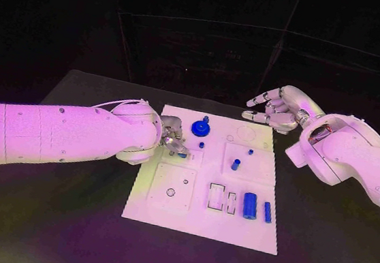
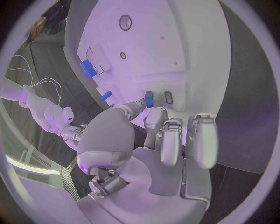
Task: Assemble the parts on the task board
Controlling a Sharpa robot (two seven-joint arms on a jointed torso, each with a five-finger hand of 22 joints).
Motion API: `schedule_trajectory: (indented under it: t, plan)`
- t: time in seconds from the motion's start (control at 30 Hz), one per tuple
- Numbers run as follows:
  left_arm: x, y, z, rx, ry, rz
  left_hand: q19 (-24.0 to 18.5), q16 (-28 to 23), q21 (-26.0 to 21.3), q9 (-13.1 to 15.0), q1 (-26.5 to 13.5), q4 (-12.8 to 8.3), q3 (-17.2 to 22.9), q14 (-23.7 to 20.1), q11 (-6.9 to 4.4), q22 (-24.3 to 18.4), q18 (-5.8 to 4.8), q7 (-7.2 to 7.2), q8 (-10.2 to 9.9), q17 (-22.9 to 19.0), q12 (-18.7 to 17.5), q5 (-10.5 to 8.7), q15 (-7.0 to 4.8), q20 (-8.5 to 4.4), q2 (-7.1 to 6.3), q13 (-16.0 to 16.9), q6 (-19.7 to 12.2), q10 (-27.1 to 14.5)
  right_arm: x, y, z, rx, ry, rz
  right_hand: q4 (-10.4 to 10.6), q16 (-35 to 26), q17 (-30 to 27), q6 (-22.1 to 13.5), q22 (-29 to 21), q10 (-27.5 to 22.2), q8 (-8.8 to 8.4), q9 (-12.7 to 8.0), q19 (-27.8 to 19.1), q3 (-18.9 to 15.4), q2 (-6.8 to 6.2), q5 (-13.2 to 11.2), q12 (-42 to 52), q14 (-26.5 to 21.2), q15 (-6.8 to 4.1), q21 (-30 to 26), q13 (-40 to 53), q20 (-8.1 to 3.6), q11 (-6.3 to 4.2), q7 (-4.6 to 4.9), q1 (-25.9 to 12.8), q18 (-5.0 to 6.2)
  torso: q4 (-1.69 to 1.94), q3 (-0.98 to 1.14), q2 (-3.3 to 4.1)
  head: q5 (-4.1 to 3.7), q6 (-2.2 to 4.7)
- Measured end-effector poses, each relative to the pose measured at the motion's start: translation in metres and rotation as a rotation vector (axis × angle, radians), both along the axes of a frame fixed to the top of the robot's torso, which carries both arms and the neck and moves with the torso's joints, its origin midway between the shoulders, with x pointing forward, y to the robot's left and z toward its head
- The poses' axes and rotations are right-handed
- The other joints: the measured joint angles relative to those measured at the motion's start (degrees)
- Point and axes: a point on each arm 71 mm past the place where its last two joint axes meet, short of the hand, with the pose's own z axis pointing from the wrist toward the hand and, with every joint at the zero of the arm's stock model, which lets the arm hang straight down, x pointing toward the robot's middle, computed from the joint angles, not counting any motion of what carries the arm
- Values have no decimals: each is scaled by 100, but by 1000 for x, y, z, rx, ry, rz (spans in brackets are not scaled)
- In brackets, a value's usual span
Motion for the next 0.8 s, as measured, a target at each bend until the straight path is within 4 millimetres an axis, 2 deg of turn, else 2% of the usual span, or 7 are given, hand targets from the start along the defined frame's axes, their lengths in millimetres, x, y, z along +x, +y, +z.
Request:
schedule_trajectory:
  t: [0.37,0.47,0.57,0.8]
  plan:
    - [-1,1,-1,5,6,-3,0,0,0,117,-120,54,54,0,-25,0,0,-10,84,0,0,392,0,0,-42,23,29,43,0,1,-1,-3,6,3,0,0,0,0,-16,0,0,0,0,0,0,0,0,0,0,0,-7,0,0,0,0,0,-1,0,1,4,-14]
    - [-1,1,-1,5,5,-3,0,0,0,134,-129,54,54,0,-25,0,0,-9,85,0,0,411,0,0,-39,34,30,43,0,1,-1,-4,7,4,0,0,0,0,-16,0,0,0,0,0,0,0,0,0,0,0,-7,0,0,0,0,0,-1,1,0,7,-14]
    - [0,1,-1,6,5,-2,0,0,0,166,-212,84,86,0,-56,0,0,-50,149,0,13,450,0,0,-113,60,72,74,0,1,-1,-4,8,5,0,0,0,0,-16,0,0,0,0,0,0,0,0,0,0,0,-7,0,0,0,0,0,-2,1,1,14,-20]
    - [2,-1,-2,8,5,2,0,0,0,216,-443,-122,293,-7,-74,0,0,-71,174,0,45,450,-35,1,-141,80,111,95,0,2,-1,-5,10,6,0,0,0,0,-16,0,0,0,0,0,0,0,0,0,0,0,-7,0,0,0,0,0,-8,3,0,18,-34]
